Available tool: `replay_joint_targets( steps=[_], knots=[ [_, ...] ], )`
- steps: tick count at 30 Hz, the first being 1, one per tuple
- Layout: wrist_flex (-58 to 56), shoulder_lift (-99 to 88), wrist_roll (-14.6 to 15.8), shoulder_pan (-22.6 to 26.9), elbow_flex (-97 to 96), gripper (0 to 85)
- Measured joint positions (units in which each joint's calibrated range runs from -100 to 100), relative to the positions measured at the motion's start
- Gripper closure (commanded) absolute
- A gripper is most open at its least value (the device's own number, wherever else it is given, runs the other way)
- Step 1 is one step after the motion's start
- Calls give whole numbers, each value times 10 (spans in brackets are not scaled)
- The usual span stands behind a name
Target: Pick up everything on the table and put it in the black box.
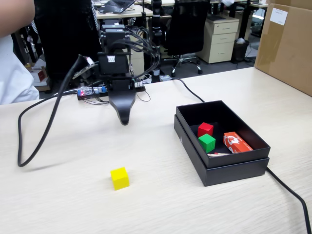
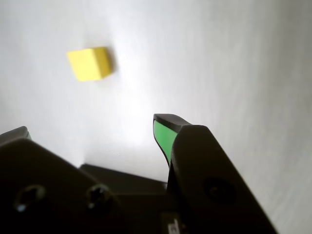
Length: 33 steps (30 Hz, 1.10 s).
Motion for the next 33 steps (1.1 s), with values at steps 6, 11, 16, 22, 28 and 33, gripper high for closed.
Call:
replay_joint_targets(
  steps=[6,11,16,22,28,33],
  knots=[
    [1,207,-4,-10,187,378],
    [1,347,-10,-14,247,378],
    [1,419,-10,-16,279,378],
    [1,488,-17,-15,324,390],
    [1,514,-26,-18,333,505],
    [1,520,-27,-20,335,727]
  ],
)
